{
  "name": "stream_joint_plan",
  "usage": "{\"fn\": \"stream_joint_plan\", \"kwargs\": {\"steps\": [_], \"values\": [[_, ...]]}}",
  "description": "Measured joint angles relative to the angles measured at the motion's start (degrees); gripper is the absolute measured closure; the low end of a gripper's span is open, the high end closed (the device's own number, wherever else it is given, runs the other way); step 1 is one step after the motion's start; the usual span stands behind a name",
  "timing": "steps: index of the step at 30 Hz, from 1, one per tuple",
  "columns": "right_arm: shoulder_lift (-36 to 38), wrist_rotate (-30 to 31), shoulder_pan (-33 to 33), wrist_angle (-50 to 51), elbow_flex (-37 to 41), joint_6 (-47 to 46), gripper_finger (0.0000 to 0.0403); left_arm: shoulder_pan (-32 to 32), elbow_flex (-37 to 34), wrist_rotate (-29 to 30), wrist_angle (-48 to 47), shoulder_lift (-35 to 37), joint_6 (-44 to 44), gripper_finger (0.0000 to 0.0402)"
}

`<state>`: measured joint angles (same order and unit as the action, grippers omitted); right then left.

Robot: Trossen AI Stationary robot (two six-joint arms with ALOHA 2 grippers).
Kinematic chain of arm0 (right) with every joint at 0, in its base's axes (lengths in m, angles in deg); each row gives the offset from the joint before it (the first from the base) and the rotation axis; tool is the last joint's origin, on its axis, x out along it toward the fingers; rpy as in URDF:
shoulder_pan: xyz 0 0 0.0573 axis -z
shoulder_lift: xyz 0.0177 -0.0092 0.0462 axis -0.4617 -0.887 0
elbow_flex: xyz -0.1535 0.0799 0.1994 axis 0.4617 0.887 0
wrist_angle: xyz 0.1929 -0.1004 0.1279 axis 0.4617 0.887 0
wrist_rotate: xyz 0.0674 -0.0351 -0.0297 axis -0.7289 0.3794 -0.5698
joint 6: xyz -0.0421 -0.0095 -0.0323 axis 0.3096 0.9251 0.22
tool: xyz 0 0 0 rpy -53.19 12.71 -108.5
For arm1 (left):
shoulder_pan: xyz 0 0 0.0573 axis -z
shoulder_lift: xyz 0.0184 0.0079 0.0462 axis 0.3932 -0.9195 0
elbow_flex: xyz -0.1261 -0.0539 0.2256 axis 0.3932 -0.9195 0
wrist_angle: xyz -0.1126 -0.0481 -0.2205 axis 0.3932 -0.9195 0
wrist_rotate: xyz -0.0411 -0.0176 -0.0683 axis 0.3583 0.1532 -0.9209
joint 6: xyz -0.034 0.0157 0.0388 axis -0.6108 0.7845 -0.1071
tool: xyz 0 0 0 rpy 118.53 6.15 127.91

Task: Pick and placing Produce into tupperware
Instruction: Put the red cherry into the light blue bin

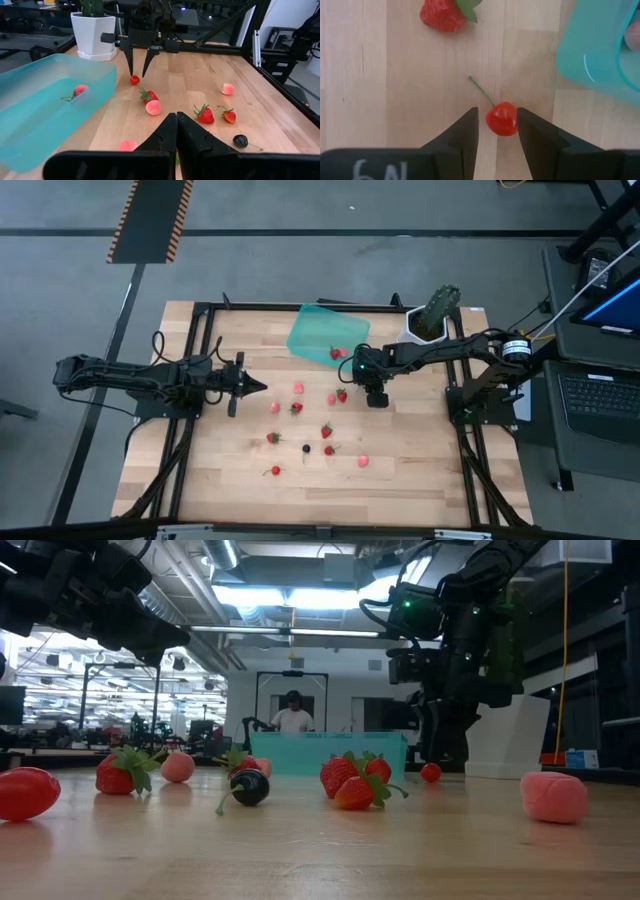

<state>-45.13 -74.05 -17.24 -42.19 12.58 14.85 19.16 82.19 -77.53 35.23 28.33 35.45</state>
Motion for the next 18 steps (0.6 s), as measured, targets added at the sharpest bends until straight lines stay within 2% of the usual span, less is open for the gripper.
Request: {"fn": "stream_joint_plan", "kwargs": {"steps": [12, 18], "values": [[0.0, 1.2, 0.1, -0.7, 0.0, -0.1, 0.0267, 0.0, 0.0, 0.0, 0.0, 0.0, -0.1, 0.0401], [-2.6, 1.6, 0.1, -0.9, 0.1, -0.2, 0.0267, 0.0, 0.0, 0.0, 0.0, 0.0, -0.1, 0.0401]]}}
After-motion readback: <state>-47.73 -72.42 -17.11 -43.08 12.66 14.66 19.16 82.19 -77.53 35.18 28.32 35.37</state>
